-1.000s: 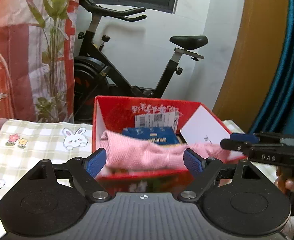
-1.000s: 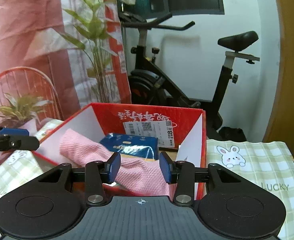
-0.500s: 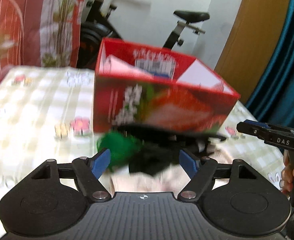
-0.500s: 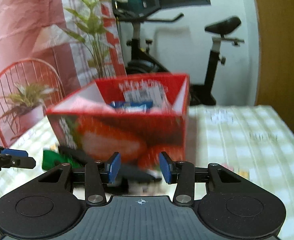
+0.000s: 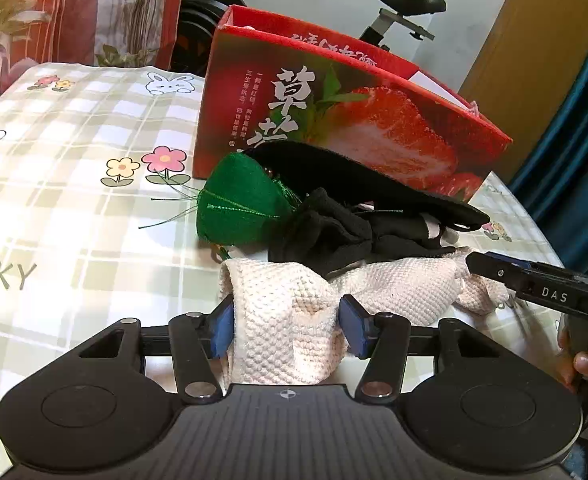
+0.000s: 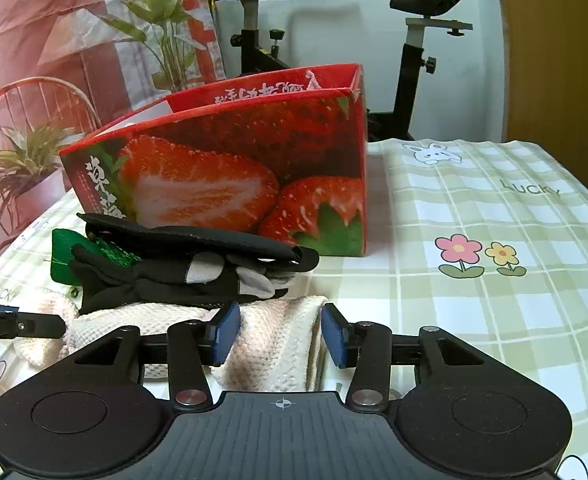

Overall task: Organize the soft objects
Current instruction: 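Move both tools down to the cream knit towel, then close both grippers on the cream knit towel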

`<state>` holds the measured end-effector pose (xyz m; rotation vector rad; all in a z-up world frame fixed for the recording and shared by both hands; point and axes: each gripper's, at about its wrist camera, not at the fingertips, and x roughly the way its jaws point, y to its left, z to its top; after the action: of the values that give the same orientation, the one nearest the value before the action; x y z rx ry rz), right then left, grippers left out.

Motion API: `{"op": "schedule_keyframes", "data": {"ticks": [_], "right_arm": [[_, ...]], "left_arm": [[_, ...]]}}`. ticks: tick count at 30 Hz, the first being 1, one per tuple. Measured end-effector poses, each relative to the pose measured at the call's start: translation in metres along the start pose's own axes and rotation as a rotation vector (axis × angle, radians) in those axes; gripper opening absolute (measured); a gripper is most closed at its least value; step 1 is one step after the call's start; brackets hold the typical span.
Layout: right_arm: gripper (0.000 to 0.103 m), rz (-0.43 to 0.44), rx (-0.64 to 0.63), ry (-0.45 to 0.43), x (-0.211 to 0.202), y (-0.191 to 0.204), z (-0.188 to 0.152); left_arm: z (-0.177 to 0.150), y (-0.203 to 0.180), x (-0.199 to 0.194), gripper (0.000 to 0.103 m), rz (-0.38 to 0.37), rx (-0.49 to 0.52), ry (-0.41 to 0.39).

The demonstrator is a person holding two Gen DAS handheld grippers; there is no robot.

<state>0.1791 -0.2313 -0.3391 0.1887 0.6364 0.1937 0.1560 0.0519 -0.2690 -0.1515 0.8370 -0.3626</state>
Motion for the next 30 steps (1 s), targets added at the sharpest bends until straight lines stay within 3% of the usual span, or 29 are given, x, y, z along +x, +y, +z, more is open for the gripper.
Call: {"op": "schedule_keyframes", "data": {"ticks": [4,11,22,30], "right_arm": [[0.049,0.004,0.033,-0.001,0.001,-0.007,-0.004],[0.049,0.028,0.052,0.002,0.000,-0.010,-0.012],[0.028,0.077,0.027,-0.003,-0.004,-0.005,-0.015],[0.023,0.094,0.022,0.003,-0.004,-0.004,-0.016]], "left_arm": [[-0.003,0.004,0.002,0.057,-0.012,-0.015,-0.003],[-0.007,0.001,0.004,0.057,-0.015,-0.013,-0.018],[-0.009,0.001,0.003,0.057,-0.017,-0.011,-0.023],[-0.009,0.000,0.003,0.057,-0.018,-0.010,-0.024]]}}
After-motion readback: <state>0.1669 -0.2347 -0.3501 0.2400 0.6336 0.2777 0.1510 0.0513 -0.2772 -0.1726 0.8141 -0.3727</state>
